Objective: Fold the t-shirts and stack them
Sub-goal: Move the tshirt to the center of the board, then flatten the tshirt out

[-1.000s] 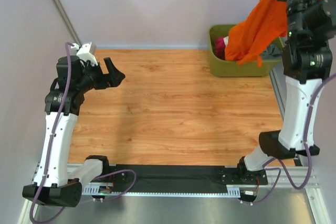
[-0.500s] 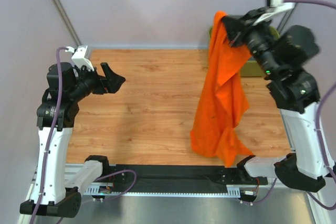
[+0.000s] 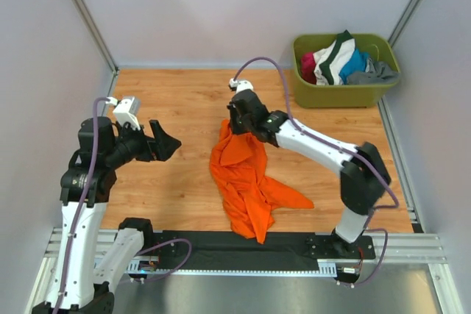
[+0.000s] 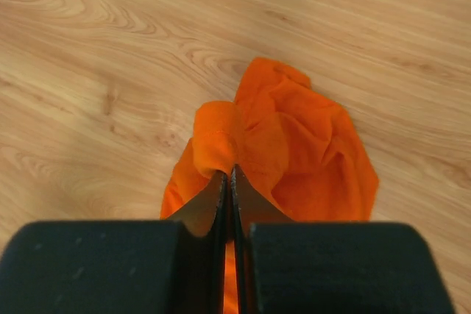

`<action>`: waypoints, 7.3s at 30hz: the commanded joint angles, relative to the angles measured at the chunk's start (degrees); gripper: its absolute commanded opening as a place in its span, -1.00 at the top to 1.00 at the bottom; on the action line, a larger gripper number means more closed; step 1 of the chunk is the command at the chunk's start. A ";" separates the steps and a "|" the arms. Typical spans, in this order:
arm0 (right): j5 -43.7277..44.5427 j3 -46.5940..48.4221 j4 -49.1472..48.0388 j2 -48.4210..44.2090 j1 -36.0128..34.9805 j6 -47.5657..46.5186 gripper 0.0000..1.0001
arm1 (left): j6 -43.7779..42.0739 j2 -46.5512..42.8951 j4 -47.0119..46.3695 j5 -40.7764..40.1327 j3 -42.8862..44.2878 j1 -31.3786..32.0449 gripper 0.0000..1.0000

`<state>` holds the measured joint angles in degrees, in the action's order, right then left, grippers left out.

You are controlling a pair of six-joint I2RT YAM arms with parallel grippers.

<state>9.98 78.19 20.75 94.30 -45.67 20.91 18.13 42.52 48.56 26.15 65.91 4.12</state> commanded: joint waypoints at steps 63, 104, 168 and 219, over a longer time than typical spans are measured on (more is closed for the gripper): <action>-8.75 -46.29 19.94 -31.81 14.82 30.60 -0.39 | 8.84 51.54 5.84 -46.52 13.47 30.07 1.00; 5.93 -2.57 32.33 -15.46 16.31 9.94 0.99 | 6.31 29.17 -5.15 -43.72 3.94 24.53 -0.84; 2.31 -28.90 5.61 -16.90 -12.93 -5.88 -0.18 | 20.81 42.03 -12.87 -37.67 -2.54 12.49 1.00; 16.65 12.49 13.54 -18.46 2.43 -25.98 0.99 | 6.48 30.96 -0.92 -45.84 27.32 12.49 1.00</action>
<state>22.76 84.58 38.20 74.81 -43.40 5.28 27.18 76.25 47.00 -16.60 88.01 16.51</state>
